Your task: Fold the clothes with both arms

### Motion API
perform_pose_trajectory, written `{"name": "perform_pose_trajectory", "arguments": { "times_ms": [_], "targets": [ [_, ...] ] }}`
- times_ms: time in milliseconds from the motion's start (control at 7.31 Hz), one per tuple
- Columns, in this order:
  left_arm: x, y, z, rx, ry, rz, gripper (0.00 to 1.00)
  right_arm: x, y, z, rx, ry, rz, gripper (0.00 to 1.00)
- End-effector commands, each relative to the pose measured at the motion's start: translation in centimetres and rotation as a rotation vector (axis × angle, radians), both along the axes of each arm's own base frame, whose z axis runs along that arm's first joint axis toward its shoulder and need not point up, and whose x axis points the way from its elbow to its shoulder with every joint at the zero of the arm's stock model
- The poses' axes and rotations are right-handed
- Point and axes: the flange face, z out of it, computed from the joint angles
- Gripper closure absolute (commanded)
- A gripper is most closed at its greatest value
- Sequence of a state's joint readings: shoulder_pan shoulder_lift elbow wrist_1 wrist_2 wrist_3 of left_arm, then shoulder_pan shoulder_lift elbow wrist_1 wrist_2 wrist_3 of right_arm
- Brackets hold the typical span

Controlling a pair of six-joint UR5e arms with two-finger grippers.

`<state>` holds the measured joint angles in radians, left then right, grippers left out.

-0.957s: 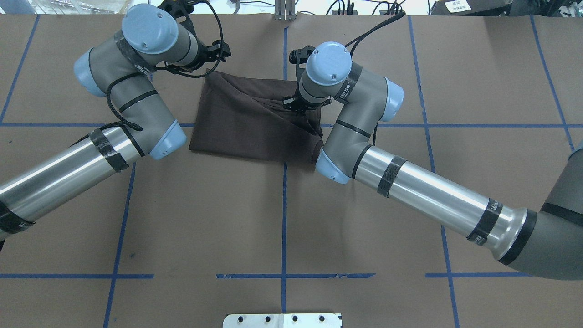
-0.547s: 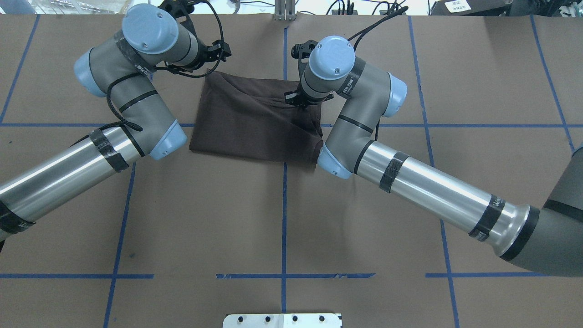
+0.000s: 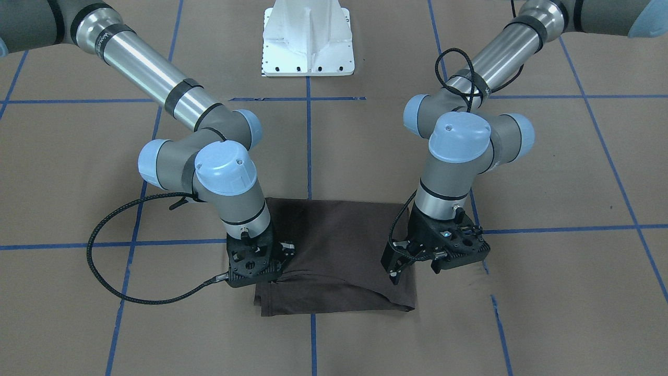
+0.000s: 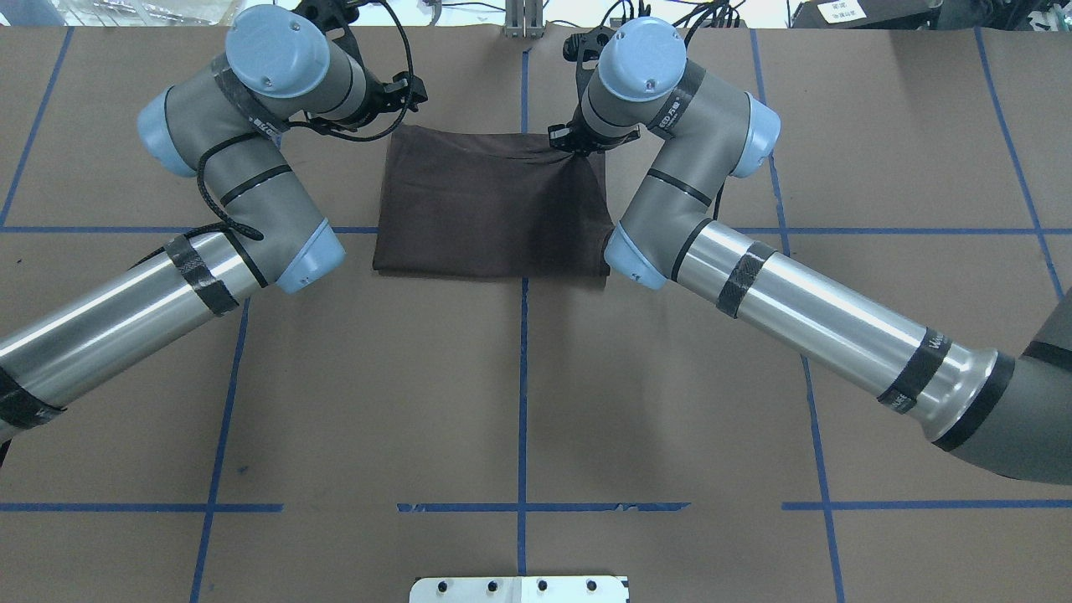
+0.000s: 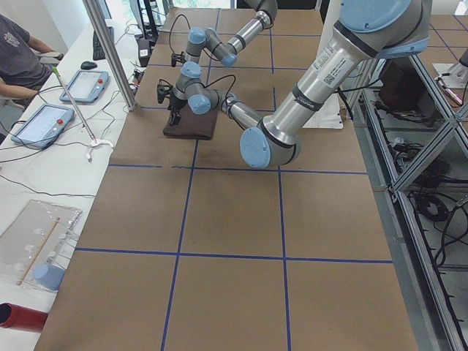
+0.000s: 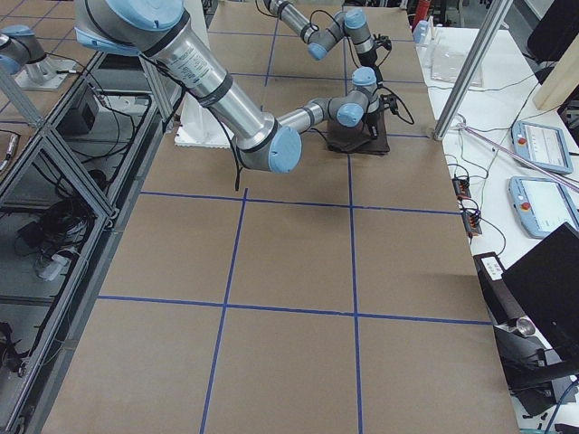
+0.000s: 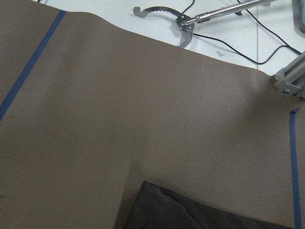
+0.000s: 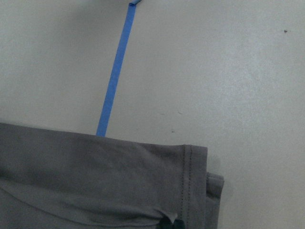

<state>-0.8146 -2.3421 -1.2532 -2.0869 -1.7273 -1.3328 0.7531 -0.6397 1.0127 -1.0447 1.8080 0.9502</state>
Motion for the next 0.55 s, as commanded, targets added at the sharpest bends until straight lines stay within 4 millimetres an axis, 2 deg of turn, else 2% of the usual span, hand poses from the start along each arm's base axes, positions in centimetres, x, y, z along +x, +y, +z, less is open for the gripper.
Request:
{"name": "perform_pose_trajectory", "arguments": {
  "times_ms": [0, 137, 274, 410],
  "targets": [
    [-0.1, 0.1, -0.1, 0.006, 0.005, 0.002, 0.00, 0.2, -0.3, 0.6, 0.001, 0.014, 0.010, 0.00],
    [-0.4, 0.1, -0.3, 0.011, 0.008, 0.000, 0.00, 1.1, -1.0, 0.8, 0.005, 0.024, 0.010, 0.00],
    [-1.6, -0.2, -1.1, 0.028, 0.015, -0.004, 0.00, 3.7, -2.5, 1.9, -0.032, 0.032, -0.008, 0.00],
    [-4.9, 1.1, 0.2, 0.072, 0.012, 0.067, 0.00, 8.5, -4.1, 3.3, -0.083, 0.039, -0.053, 0.00]
  ]
}}
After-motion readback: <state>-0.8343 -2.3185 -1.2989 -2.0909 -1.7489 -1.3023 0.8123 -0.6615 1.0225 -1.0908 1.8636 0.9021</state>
